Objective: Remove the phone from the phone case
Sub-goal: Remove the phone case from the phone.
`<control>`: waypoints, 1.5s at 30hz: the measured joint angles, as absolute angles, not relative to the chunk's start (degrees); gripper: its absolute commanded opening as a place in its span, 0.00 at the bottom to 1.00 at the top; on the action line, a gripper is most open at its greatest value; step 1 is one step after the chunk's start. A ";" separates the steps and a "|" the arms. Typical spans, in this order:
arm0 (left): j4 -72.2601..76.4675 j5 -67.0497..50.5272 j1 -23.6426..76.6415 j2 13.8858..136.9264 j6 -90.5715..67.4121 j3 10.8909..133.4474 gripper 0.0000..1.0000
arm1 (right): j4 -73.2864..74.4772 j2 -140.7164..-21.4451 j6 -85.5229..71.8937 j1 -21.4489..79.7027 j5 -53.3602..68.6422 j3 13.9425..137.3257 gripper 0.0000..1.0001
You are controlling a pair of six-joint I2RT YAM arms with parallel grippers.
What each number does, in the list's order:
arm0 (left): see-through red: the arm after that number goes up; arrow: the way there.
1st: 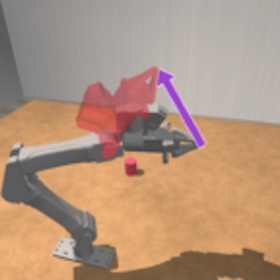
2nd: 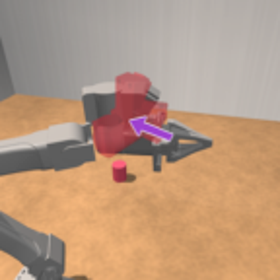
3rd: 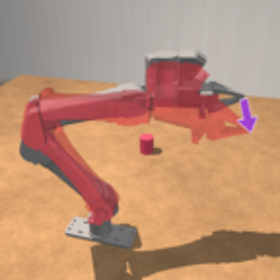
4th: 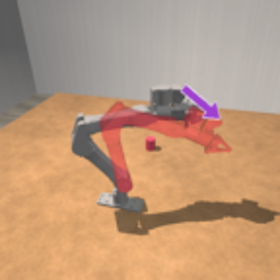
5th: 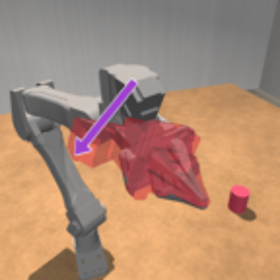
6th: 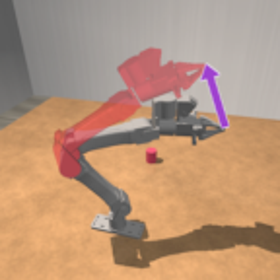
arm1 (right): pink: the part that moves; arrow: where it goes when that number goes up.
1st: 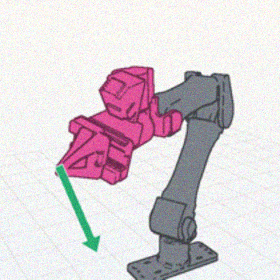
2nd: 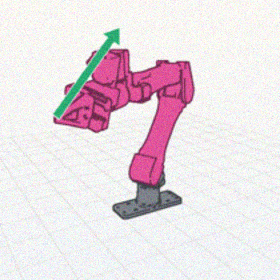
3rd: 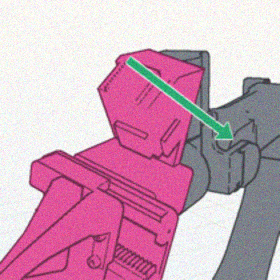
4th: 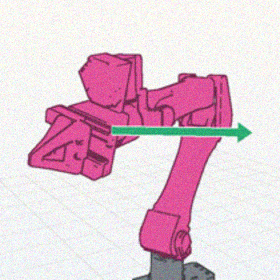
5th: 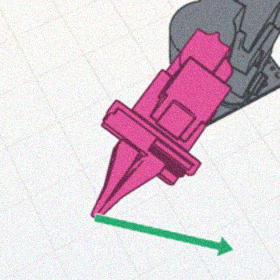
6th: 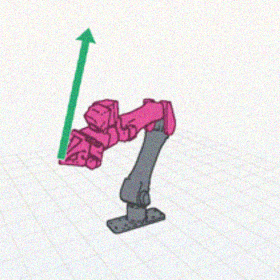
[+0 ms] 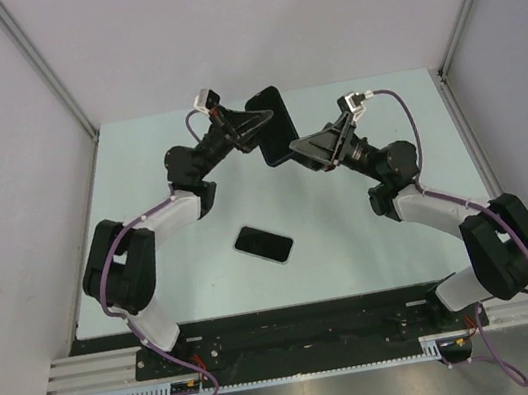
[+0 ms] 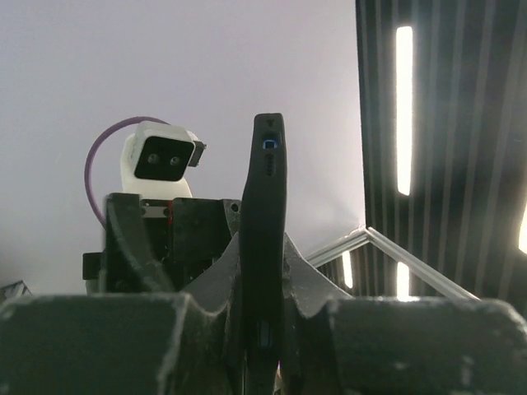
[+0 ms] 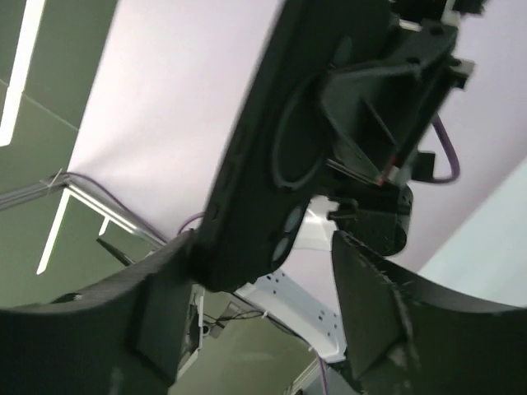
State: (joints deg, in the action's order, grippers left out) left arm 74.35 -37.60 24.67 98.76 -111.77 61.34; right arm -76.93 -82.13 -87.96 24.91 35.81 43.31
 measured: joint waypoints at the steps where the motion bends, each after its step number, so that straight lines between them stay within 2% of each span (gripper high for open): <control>1: 73.95 -37.60 24.91 98.67 -112.09 60.93 0.00 | -75.90 -82.04 -87.26 25.19 36.10 42.76 0.78; 4: 71.94 -37.93 25.02 98.10 -112.05 59.88 0.00 | -68.03 -79.48 -82.70 25.91 36.12 41.78 0.81; 10: 66.11 -37.80 24.88 95.11 -109.25 59.72 0.00 | -49.67 -69.65 -72.03 26.11 32.51 41.69 0.69; 14: 59.96 -37.74 24.88 92.47 -104.33 59.75 0.00 | -40.03 -64.16 -67.31 26.15 28.99 41.71 0.70; 21: 40.58 -36.16 24.88 85.93 -89.34 60.69 0.00 | -30.85 -65.36 -64.23 26.83 26.79 44.66 0.70; 23: 37.50 -35.81 24.88 84.97 -86.72 61.21 0.00 | -31.46 -66.83 -64.69 27.31 27.11 45.06 0.65; 26: 33.52 -34.89 24.77 83.77 -82.98 61.60 0.00 | -33.10 -68.97 -65.95 28.10 27.73 45.25 0.52; 27: 32.36 -34.68 24.67 83.55 -82.13 61.60 0.00 | -33.58 -69.49 -66.22 28.40 27.86 45.36 0.44; 29: 30.98 -34.39 24.56 83.44 -81.19 61.60 0.00 | -34.41 -69.97 -66.92 28.91 27.90 45.43 0.35; 30: 30.39 -34.26 24.56 83.44 -80.90 61.60 0.00 | -34.72 -70.00 -67.42 29.06 27.94 45.45 0.22; 33: 29.63 -34.06 24.58 83.40 -80.60 61.60 0.00 | -35.81 -70.02 -69.04 29.23 28.14 45.47 0.00; 35: 30.46 -33.85 24.58 83.02 -80.34 61.60 0.05 | -36.62 -70.37 -70.59 29.28 28.56 45.47 0.00; 36: 30.63 -33.74 24.58 82.70 -80.29 61.58 0.11 | -37.28 -70.50 -71.05 29.30 28.53 45.47 0.00; 37: 30.83 -33.65 24.58 82.48 -80.07 61.58 0.22 | -37.91 -70.57 -71.22 29.32 28.47 45.50 0.00; 40: 32.05 -33.65 24.58 82.35 -80.27 61.56 0.39 | -38.89 -70.57 -71.29 29.54 28.47 45.56 0.00; 45: 35.77 -33.63 24.56 82.35 -82.48 60.66 0.48 | -39.57 -71.07 -71.20 29.95 28.53 45.56 0.00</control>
